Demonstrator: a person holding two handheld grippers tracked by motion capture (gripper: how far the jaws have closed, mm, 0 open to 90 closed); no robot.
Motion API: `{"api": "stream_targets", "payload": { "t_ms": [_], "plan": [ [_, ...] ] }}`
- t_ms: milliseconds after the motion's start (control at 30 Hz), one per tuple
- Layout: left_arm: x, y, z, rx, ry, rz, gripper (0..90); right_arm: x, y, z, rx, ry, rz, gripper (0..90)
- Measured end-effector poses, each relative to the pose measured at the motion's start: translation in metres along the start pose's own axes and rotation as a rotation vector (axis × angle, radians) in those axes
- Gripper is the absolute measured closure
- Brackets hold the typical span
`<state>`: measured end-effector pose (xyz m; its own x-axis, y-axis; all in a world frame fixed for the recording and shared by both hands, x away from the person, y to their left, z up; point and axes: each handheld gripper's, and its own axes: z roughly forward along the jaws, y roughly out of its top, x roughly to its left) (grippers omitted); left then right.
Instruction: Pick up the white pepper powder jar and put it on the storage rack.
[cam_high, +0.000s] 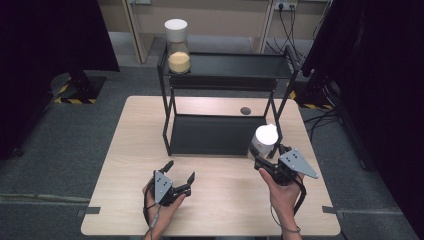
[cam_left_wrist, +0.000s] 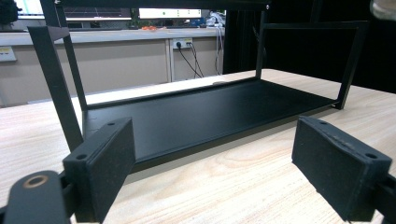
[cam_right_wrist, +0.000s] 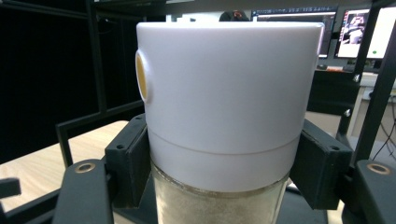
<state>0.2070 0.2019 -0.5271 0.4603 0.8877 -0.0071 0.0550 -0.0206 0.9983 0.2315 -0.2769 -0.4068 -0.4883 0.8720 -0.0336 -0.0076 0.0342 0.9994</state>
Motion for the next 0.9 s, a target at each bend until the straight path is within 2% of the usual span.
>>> {"api": "stream_targets", "payload": {
  "t_ms": [533,900],
  "plan": [
    [-0.001,0.0,0.0,-0.001,0.003,0.001,12.8,0.001,0.029,0.013,-0.049,-0.025,-0.026,30.5],
    [-0.001,0.0,0.0,-0.003,0.004,0.0,12.8,-0.002,0.045,0.018,-0.07,-0.046,-0.02,30.5]
  ]
}}
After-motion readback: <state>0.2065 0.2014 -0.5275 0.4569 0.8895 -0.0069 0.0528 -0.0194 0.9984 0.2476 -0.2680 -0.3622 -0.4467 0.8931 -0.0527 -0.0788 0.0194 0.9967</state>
